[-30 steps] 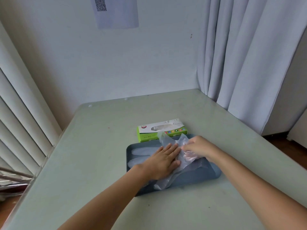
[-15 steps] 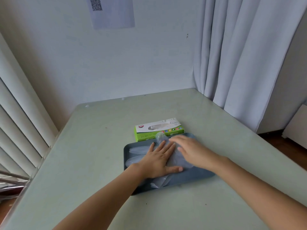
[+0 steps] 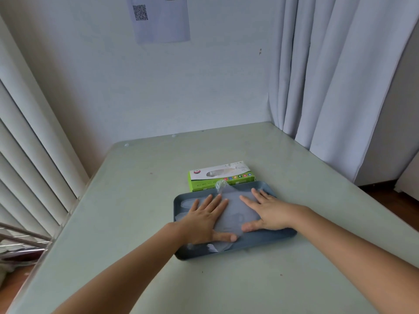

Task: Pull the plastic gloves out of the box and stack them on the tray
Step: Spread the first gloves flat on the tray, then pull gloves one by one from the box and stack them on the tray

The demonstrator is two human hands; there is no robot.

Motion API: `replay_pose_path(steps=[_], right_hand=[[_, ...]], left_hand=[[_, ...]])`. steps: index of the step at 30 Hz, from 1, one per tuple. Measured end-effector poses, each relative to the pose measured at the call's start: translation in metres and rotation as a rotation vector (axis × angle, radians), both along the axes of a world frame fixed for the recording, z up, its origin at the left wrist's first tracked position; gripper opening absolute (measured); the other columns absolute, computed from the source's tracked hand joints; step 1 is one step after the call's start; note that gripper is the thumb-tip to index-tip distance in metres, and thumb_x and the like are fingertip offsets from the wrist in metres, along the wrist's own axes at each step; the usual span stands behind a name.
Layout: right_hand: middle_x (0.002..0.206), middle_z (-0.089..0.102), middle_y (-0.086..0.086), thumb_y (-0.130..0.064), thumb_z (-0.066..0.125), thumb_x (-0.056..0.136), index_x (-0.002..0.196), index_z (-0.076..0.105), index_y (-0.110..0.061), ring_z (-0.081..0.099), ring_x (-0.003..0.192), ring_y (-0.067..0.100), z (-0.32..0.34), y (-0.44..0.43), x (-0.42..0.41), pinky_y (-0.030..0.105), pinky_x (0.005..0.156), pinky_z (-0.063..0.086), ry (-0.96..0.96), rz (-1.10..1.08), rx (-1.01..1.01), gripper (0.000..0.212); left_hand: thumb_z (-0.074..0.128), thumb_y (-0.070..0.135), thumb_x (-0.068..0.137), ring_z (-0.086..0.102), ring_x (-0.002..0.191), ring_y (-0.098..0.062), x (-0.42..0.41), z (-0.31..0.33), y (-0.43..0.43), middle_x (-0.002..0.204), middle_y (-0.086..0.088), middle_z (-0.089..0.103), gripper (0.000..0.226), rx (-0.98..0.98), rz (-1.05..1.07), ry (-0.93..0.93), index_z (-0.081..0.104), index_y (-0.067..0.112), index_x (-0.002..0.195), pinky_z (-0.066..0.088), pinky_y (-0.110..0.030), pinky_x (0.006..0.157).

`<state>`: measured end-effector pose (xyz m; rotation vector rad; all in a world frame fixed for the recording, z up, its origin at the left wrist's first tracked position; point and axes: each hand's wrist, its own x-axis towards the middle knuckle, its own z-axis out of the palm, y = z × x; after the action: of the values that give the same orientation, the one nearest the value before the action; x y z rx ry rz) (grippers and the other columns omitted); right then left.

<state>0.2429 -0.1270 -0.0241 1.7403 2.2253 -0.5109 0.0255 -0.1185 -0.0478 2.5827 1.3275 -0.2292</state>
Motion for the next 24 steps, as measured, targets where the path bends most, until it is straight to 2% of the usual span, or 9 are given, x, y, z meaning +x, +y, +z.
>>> replay_pose_path(steps=[7,9,11,14,16,18,20,22,24], right_hand=[[0.159,-0.013,0.012,-0.076,0.045,0.079,0.151,-0.011,-0.031,-0.007,0.148,0.026,0.017,0.004,0.001,0.040,0.120,-0.003,-0.200,0.024,-0.025,0.101],[0.161,-0.005,0.007,-0.077,0.048,0.077,0.152,-0.004,-0.035,0.000,0.148,0.027,0.023,0.007,0.002,0.041,0.120,0.005,-0.163,0.001,-0.042,0.100],[0.159,0.018,0.003,-0.073,0.051,0.079,0.152,0.013,-0.033,0.021,0.145,0.025,0.035,0.012,0.004,0.037,0.116,0.022,-0.051,-0.007,-0.012,0.091],[0.125,0.058,0.003,-0.059,0.059,0.084,0.133,0.053,-0.024,0.054,0.111,0.019,0.053,0.037,0.005,0.029,0.091,0.043,0.154,-0.015,0.213,0.061],[0.099,0.061,-0.001,-0.042,0.067,0.085,0.114,0.066,-0.019,0.057,0.091,0.016,0.060,0.059,0.003,0.027,0.078,0.043,0.285,-0.033,0.365,0.038],[0.093,0.062,-0.001,-0.024,0.069,0.085,0.104,0.071,-0.015,0.059,0.089,0.015,0.061,0.080,-0.004,0.026,0.076,0.043,0.356,-0.033,0.428,0.021],[0.094,0.067,0.002,-0.013,0.067,0.085,0.100,0.074,-0.012,0.061,0.088,0.016,0.058,0.097,-0.018,0.025,0.076,0.044,0.373,-0.034,0.439,0.016],[0.085,0.071,0.005,-0.019,0.069,0.084,0.087,0.075,-0.011,0.064,0.080,0.021,0.052,0.111,-0.035,0.025,0.068,0.045,0.360,-0.075,0.415,0.010],[0.062,0.058,0.002,-0.048,0.073,0.077,0.065,0.062,-0.009,0.053,0.060,0.024,0.046,0.117,-0.053,0.026,0.052,0.036,0.276,-0.190,0.382,0.042]], left_hand=[[0.057,0.071,0.077,-0.020,0.145,-0.023,-0.023,0.028,-0.009,0.157,0.004,-0.024,0.114,-0.138,0.059,0.176,-0.020,0.028,0.149,-0.002,-0.048,0.118],[0.062,0.068,0.075,-0.012,0.147,-0.023,-0.029,0.041,-0.009,0.159,0.005,-0.017,0.113,-0.185,0.074,0.168,-0.013,0.028,0.151,0.005,-0.045,0.118],[0.063,0.067,0.075,0.009,0.147,-0.020,-0.033,0.055,-0.004,0.161,0.004,0.003,0.105,-0.197,0.129,0.093,0.007,0.026,0.153,0.014,-0.038,0.117],[0.055,0.068,0.078,0.040,0.134,-0.021,-0.036,0.071,0.014,0.149,0.001,0.040,0.078,-0.081,0.236,-0.117,0.043,0.024,0.142,0.030,-0.032,0.110],[0.052,0.068,0.078,0.051,0.122,-0.021,-0.037,0.076,0.031,0.138,-0.001,0.053,0.070,0.015,0.337,-0.293,0.055,0.023,0.131,0.039,-0.033,0.102],[0.055,0.059,0.084,0.054,0.117,-0.020,-0.038,0.075,0.051,0.131,-0.002,0.058,0.057,0.099,0.397,-0.408,0.059,0.020,0.126,0.042,-0.031,0.096],[0.060,0.045,0.089,0.054,0.117,-0.020,-0.035,0.069,0.072,0.130,-0.003,0.059,0.047,0.140,0.414,-0.449,0.058,0.017,0.127,0.040,-0.027,0.094],[0.065,0.039,0.088,0.051,0.122,-0.020,-0.029,0.062,0.090,0.135,-0.003,0.056,0.050,0.133,0.413,-0.444,0.054,0.016,0.131,0.037,-0.026,0.098],[0.069,0.041,0.084,0.047,0.127,-0.020,-0.022,0.053,0.102,0.142,-0.003,0.049,0.062,0.103,0.401,-0.429,0.048,0.015,0.137,0.033,-0.025,0.102]])
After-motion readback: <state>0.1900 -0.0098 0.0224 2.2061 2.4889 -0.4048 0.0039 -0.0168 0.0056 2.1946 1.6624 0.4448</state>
